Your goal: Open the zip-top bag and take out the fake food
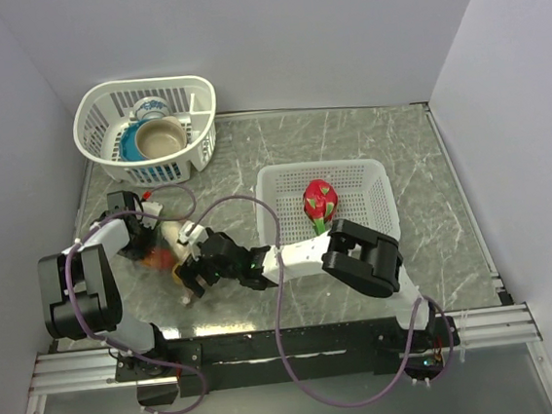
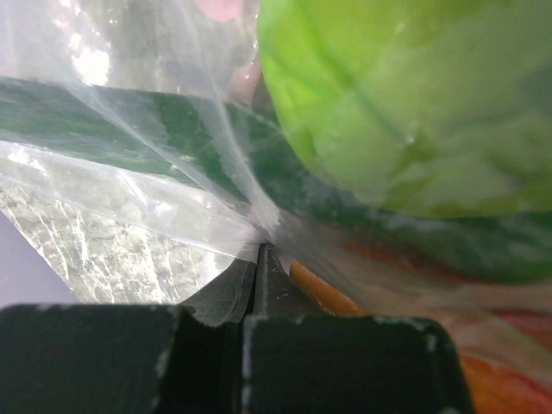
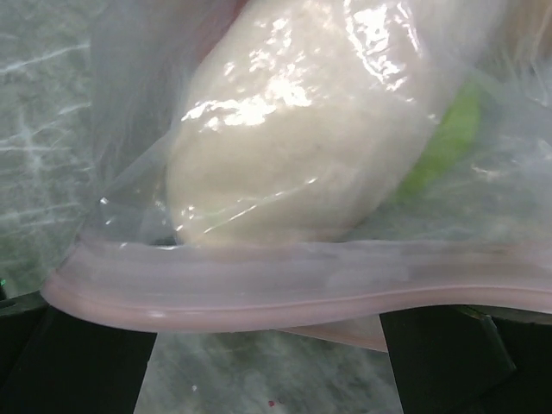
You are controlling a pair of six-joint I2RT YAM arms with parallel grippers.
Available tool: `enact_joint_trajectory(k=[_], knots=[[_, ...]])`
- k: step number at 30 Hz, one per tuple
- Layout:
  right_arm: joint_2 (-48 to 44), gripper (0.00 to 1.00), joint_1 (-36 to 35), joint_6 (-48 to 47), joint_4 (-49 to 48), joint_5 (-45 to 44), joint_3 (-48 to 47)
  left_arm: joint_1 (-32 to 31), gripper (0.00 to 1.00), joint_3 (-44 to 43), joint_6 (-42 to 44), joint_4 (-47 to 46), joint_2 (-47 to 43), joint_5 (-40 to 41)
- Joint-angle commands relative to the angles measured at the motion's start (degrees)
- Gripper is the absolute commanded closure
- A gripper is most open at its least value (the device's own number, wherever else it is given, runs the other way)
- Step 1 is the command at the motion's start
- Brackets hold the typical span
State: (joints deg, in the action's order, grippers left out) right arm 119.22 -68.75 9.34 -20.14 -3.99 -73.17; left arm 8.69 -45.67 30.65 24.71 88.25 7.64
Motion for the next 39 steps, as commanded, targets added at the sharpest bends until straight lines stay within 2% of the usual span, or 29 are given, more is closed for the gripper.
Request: enact_joint_trajectory(k=[1, 9, 17, 19, 20, 22, 23, 26, 34, 39], knots=[[0.40, 0.00, -0.94, -0.91, -4.28, 5.30, -2.60, 0.10, 0.99, -0.56, 0.37, 0.52, 0.26, 0.45], [6.54, 0.00, -1.39, -1.17, -2.27, 4.08, -9.00, 0.01, 0.99, -0.82, -0.16, 2.97, -1.67, -0.61], [10.33, 0.00, -1.30, 0.41, -3.41, 0.12, -11.56, 0.01, 0.99, 1.02, -1.38, 4.91, -3.52, -1.66], [9.90, 0.08, -1.39, 0.76, -5.08, -0.32, -10.25, 0.10, 0.99, 1.81, -1.65, 5.00, -3.52, -2.10], [9.37, 0.19, -1.39, 0.76, -5.69, -0.67, -9.46, 0.01, 0.99, 2.25, -1.65, 4.48, -3.52, -1.93], [6.91, 0.30, -1.38, 0.77, -8.24, -1.46, -6.30, 0.01, 0.99, 3.21, -1.21, 3.95, -3.35, -1.75], [5.86, 0.41, -1.39, 0.68, -9.03, -2.33, -5.07, 0.01, 0.99, 3.48, -1.12, 3.68, -3.17, -1.32], [0.34, 0.49, -1.39, 0.15, -11.49, -4.53, -0.23, 0.19, 0.99, 4.01, -1.12, 2.63, -2.21, -0.70], [-12.77, 0.51, -1.47, -0.38, -14.58, -9.98, 14.44, 1.50, 0.99, 3.49, -0.42, -1.68, 1.40, 2.64], [-25.51, 0.51, -1.13, 0.59, -13.88, -15.86, 25.34, 2.65, 0.99, 1.11, -0.86, -0.37, 2.37, 2.82]])
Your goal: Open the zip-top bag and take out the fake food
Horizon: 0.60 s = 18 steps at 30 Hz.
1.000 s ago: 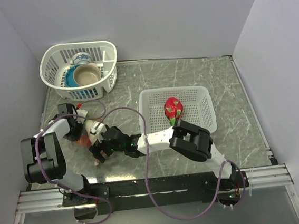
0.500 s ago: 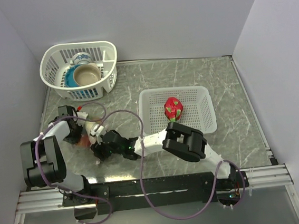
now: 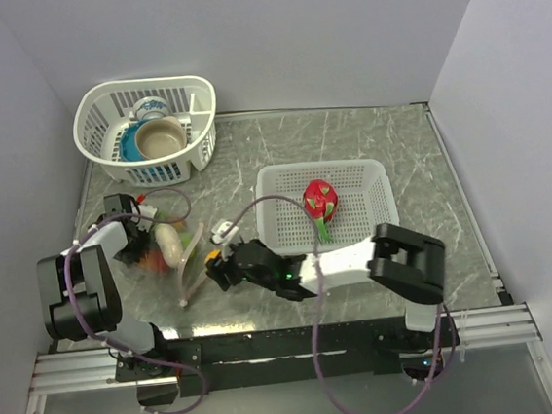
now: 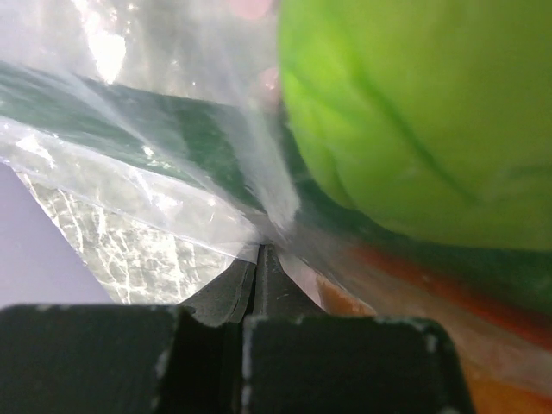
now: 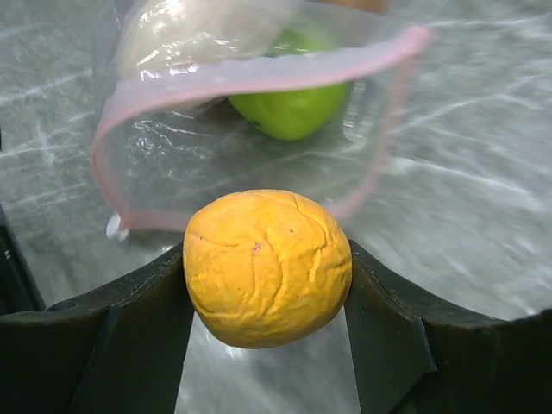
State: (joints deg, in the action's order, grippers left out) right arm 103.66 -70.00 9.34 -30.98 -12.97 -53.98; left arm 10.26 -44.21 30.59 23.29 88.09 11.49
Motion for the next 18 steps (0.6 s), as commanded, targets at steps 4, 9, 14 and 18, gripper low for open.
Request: enact_joint_trajectory(k=[4, 9, 14, 18], knots=[[-19.97, 0.74, 3.54, 3.56, 0.82, -17.67, 11.87, 0.90, 0.99, -0.71, -1.15, 2.72, 0.59, -2.34], [-33.06, 1.00, 12.59, 17.62, 11.27, -26.39, 18.28, 0.90, 0.99, 1.22, -0.36, 2.02, -0.73, -1.73], [-39.58, 0.84, 19.53, 20.97, 15.59, -30.53, 22.25, 0.90, 0.99, 0.10, -1.14, 3.33, -0.38, -3.91], [-38.53, 0.10, 22.00, 22.38, 19.37, -28.09, 21.37, 0.81, 0.99, -5.51, -2.55, 11.59, -2.40, -10.84]])
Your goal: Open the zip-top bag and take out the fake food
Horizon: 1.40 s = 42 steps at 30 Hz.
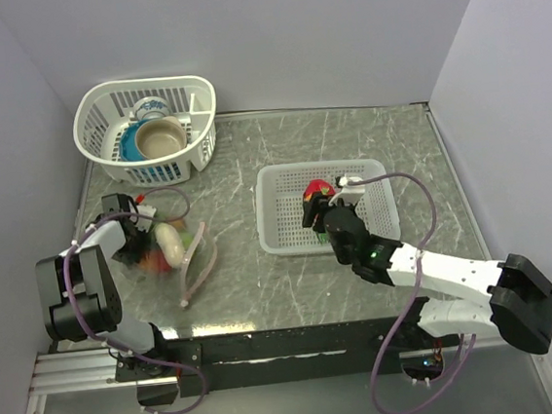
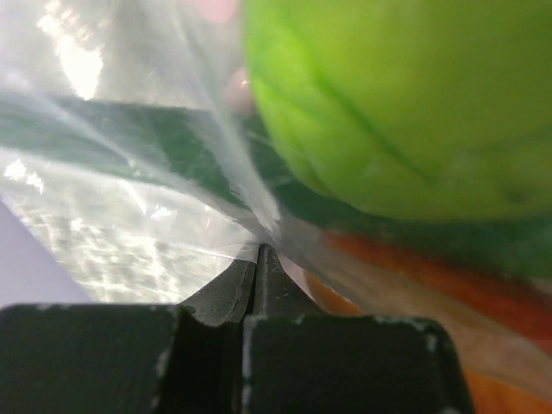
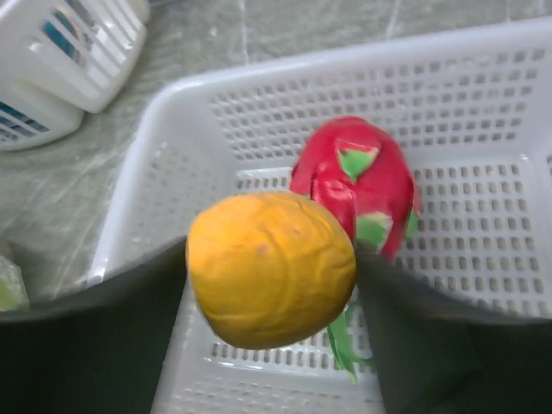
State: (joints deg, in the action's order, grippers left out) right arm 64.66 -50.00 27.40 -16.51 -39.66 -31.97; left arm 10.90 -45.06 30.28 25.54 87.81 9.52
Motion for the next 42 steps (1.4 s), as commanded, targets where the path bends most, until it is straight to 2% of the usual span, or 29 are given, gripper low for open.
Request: enact_joint_trajectory(k=[1, 6, 8, 9, 13, 15, 22, 26, 28, 35, 37, 41, 42], knots=[[0.90, 0.00, 2.53, 5.03, 5.35, -0.52, -0.73, 0.18, 0.99, -6.17, -2.51, 13.53, -3.16, -10.47], [1.08, 0.00, 6.40, 9.69, 4.21, 8.44, -0.29, 0.27, 0.99, -14.70, -2.95, 24.19, -5.72, -20.32], [0.91, 0.00, 6.49, 7.86, 3.07, 11.79, 0.06, 0.18, 0.99, -16.72, -3.04, 27.00, -6.69, -22.69], [0.73, 0.02, 3.71, 6.19, 1.33, 11.97, 0.06, 0.18, 0.99, -17.16, -2.86, 27.80, -7.04, -23.31], [5.27, 0.04, -7.36, -0.58, 4.19, -1.44, -6.76, 0.27, 0.99, -17.78, -2.86, 29.57, -8.70, -24.28], [7.75, 0.07, -9.67, -1.73, 5.97, -2.26, -8.98, 0.18, 0.99, -17.96, -2.69, 30.27, -9.15, -24.20], [17.67, 0.16, -20.83, -6.30, -0.71, -3.32, -11.62, 0.09, 0.99, -24.98, -2.86, 36.42, -12.84, -27.97], [24.18, 0.18, -23.73, -7.27, -1.24, -2.70, -15.40, -0.26, 0.99, -33.05, -3.12, 40.37, -12.40, -30.34], [27.79, 0.18, -24.18, -7.53, -1.42, -2.00, -17.85, -0.17, 0.99, -34.30, -3.21, 40.38, -12.57, -30.26], [35.79, 0.18, -24.36, -9.38, -3.18, 0.99, -25.50, -0.88, 0.99, -34.84, -3.48, 42.32, -14.50, -31.50], [37.37, 0.18, -24.27, -9.47, -3.00, 1.69, -26.83, -1.14, 0.99, -32.56, -3.74, 39.25, -16.35, -26.26], [38.08, 0.18, -24.62, -8.94, -2.65, 2.57, -26.48, -0.70, 0.99, -21.41, -1.20, 33.36, -15.92, -17.00], [38.25, 0.17, -24.97, -8.94, -2.47, 2.22, -26.22, -0.18, 0.99, -19.13, -0.84, 29.00, -15.92, -15.42]])
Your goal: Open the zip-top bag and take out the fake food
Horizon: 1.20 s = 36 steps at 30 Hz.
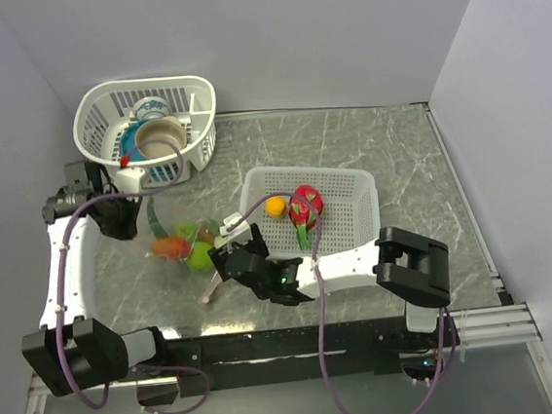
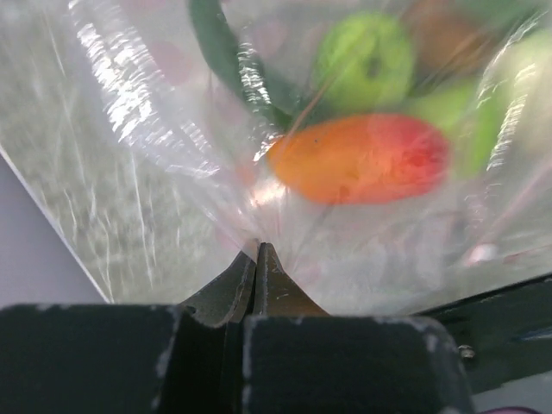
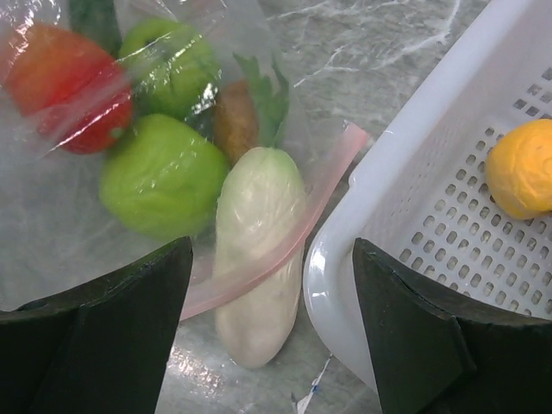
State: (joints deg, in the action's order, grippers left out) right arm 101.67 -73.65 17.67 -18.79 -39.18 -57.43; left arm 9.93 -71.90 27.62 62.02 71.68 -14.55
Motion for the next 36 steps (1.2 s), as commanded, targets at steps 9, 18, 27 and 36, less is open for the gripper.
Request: enact_joint_trajectory(k=[9, 18, 27, 36], knots=[[-3.31, 0.13, -2.29, -0.19, 1.99, -2.92, 6.08, 3.15, 0.99, 23.38, 6.22, -28.08, 6.36, 23.94], [-12.09, 0.15, -1.76, 9.31, 7.98, -7.14, 16.29, 6.33, 0.99, 23.30, 8.42, -32.05, 11.20, 25.01], [-17.02, 0.07, 0.61, -2.53, 5.52, -10.31, 9.28, 6.41, 0.99, 21.97, 8.50, -30.99, 9.89, 24.65], [-7.39, 0.00, -6.51, -11.26, 5.60, -0.82, -3.64, 8.87, 0.99, 22.06, 10.18, -31.43, 9.88, 24.57]])
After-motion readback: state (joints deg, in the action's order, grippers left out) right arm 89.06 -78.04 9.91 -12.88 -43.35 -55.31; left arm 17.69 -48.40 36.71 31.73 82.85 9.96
